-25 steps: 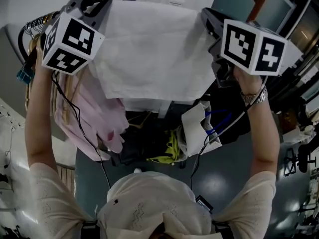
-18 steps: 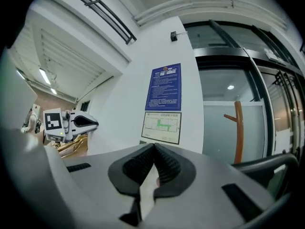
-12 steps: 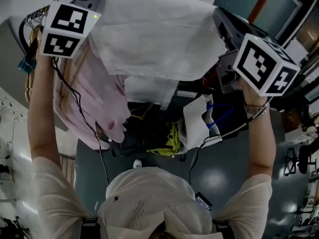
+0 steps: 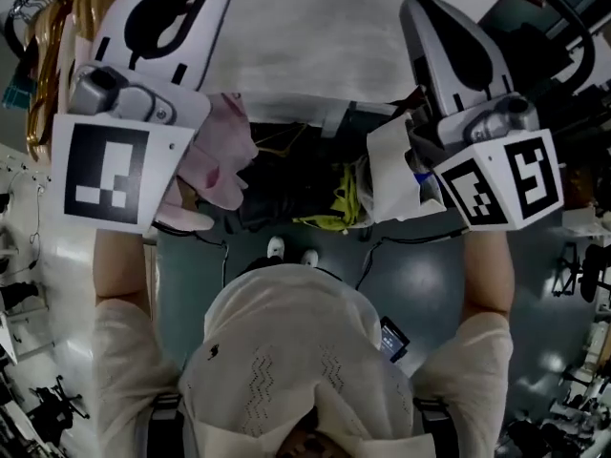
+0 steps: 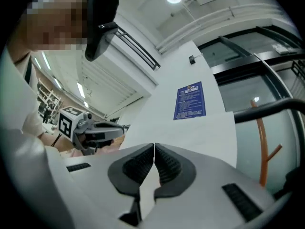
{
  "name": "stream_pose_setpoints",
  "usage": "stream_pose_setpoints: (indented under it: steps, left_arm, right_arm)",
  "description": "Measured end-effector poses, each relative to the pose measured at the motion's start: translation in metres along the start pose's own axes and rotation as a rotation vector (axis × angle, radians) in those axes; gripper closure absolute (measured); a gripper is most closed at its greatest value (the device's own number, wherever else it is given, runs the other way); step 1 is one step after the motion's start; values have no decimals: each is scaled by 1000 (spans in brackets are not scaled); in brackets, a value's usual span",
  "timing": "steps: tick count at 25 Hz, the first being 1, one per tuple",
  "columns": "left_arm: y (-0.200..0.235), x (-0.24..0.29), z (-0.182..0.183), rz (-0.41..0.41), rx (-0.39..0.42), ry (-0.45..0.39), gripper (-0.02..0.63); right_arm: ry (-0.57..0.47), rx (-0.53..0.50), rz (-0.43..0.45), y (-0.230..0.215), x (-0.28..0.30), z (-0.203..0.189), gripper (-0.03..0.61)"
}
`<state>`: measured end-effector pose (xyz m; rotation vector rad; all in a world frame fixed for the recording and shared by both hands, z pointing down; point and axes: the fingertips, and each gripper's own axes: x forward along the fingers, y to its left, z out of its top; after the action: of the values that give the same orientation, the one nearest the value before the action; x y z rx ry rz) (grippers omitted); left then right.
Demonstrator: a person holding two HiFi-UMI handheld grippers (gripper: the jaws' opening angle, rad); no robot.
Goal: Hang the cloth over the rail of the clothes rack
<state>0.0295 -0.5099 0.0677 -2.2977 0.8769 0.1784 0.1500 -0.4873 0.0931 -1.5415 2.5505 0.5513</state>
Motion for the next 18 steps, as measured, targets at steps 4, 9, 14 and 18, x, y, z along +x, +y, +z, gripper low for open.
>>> stream_pose_setpoints:
  steps: [4,9,14,18]
  left_arm:
    - [-88,-27,-63,-154,-206,6,601]
    - [-155,-60,-101,-227,-429,62,601]
    - [-203,-98,-117,-208,-559,99,601]
    - [-221,-127,-149,-156,-667,184,601]
  right_arm:
    - [59,100,0,37,-16,-64,559]
    - [129,218,16,90,-47,-126,560]
    - [186,356,-7,133,-78,-176,560]
    - [218,434,-28,157,-97,-201,560]
